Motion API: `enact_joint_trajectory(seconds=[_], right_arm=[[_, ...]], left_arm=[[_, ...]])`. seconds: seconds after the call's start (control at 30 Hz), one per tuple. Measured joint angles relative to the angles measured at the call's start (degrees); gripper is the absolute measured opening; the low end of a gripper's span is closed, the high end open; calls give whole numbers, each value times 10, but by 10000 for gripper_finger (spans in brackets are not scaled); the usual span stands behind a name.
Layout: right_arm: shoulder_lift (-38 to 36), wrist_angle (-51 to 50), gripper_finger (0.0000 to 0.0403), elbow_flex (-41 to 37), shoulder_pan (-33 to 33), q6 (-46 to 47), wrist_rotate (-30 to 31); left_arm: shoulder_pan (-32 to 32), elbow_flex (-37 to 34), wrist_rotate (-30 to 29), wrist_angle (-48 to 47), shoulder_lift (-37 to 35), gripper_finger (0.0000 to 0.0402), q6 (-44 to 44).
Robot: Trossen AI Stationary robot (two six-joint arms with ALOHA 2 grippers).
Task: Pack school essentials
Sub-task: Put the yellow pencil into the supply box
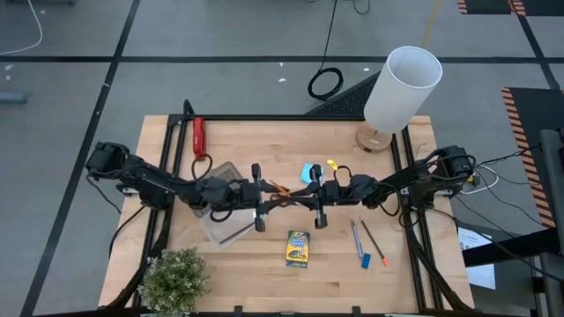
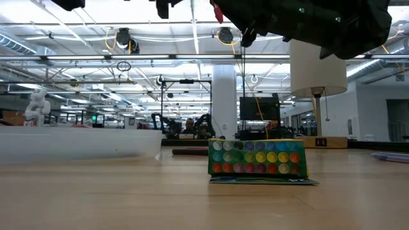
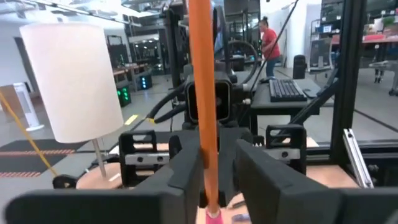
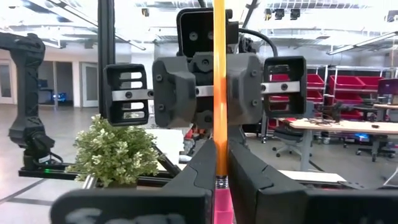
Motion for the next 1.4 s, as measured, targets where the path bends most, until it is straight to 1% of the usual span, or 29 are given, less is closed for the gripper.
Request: enact_joint_trajectory(seconds=[0.17, 0.2, 0.27, 0.37, 0.43, 0.57, 0.63, 0.7, 0.83, 0.97, 1.13, 1.2, 1.27, 1.4], right_arm=[[0, -2, 18, 0, 0, -3, 1], [0, -4, 21, 0, 0, 0, 2], [0, -11, 33, 0, 0, 15, 5], [-3, -42, 68, 0, -1, 36, 8], [-12, -106, 100, 0, -5, 44, 20], [-45, -290, 161, 0, -27, 67, 54], [-64, -346, 181, 0, -37, 81, 64], [-78, -365, 193, 0, -43, 89, 64], [-95, -319, 200, 4, -37, 79, 63], [-95, -299, 197, 32, -21, 40, 63], [-81, -327, 197, 82, -4, -1, 59], [-73, -336, 197, 95, -2, -8, 43], [-65, -335, 197, 104, 0, -10, 31], [-62, -334, 197, 106, 0, -12, 31]], left_arm=[[12, 0, 23, -18, 0, 25, -13], [13, 0, 23, -23, -1, 17, -16], [16, 0, 23, -34, -3, 17, -20], [16, 0, 12, -83, -18, 27, -25], [17, 0, -1, -126, -35, 27, -25], [22, 0, -30, -250, -80, 15, -34], [27, 0, -34, -318, -97, 15, -50], [33, 0, -31, -379, -110, 15, -74], [41, 0, 7, -452, -110, 25, -108], [40, 1, 40, -463, -92, 23, -133], [39, 0, 51, -465, -73, 16, -160], [37, 0, 52, -473, -70, 20, -172], [35, 0, 52, -467, -64, 22, -182], [28, 0, 52, -475, -63, 19, -190]])
